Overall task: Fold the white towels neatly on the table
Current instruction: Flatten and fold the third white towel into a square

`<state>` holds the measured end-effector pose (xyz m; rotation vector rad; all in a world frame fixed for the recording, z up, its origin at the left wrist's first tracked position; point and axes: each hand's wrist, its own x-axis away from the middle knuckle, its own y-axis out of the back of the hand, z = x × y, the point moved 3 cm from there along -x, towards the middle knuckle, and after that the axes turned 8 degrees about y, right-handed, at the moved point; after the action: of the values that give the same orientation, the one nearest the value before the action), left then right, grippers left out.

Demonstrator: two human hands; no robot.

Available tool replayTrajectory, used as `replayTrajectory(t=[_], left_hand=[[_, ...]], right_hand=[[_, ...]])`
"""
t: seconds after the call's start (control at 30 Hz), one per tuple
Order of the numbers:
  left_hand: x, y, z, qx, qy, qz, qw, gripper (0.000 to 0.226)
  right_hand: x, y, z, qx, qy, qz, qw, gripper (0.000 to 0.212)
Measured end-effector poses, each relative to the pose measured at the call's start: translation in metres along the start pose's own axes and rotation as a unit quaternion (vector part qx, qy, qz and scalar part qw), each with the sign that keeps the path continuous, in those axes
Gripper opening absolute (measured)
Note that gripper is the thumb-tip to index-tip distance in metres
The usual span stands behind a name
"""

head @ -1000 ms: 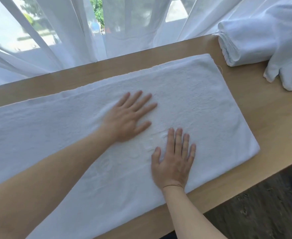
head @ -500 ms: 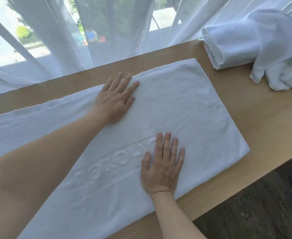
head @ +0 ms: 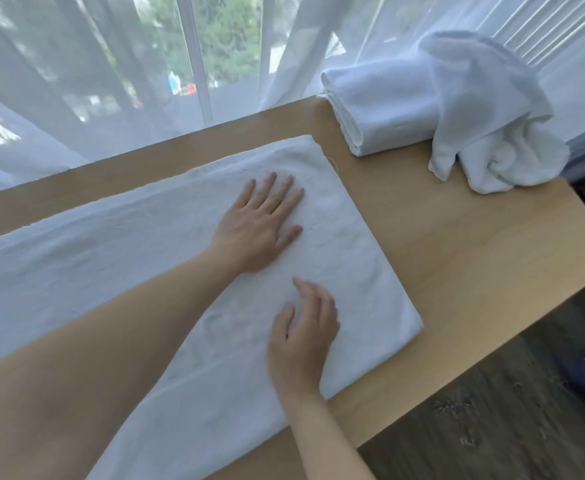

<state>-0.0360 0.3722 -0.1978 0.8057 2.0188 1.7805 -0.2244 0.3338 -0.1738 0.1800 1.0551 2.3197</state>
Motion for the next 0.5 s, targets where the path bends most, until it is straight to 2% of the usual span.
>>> replayTrajectory(t=[0.13,0.3,0.5], left_hand=[[-0.043,-0.001,-0.027,0.006,0.010,-0.002,1.000,0.070],[-0.080,0.002,-0.052,0.009,0.049,-0.031,0.998,0.068],[-0.100,0.006,-0.063,0.052,0.171,-0.070,0.981,0.077]], right_hand=[[-0.065,0.048,-0.059,0.096,-0.037,-0.033,0.994,0.031],[-0.079,0.071,-0.099,0.148,-0.103,-0.036,0.983,0.032],[-0.074,0.078,-0.095,0.194,-0.081,0.051,0.976,0.029]])
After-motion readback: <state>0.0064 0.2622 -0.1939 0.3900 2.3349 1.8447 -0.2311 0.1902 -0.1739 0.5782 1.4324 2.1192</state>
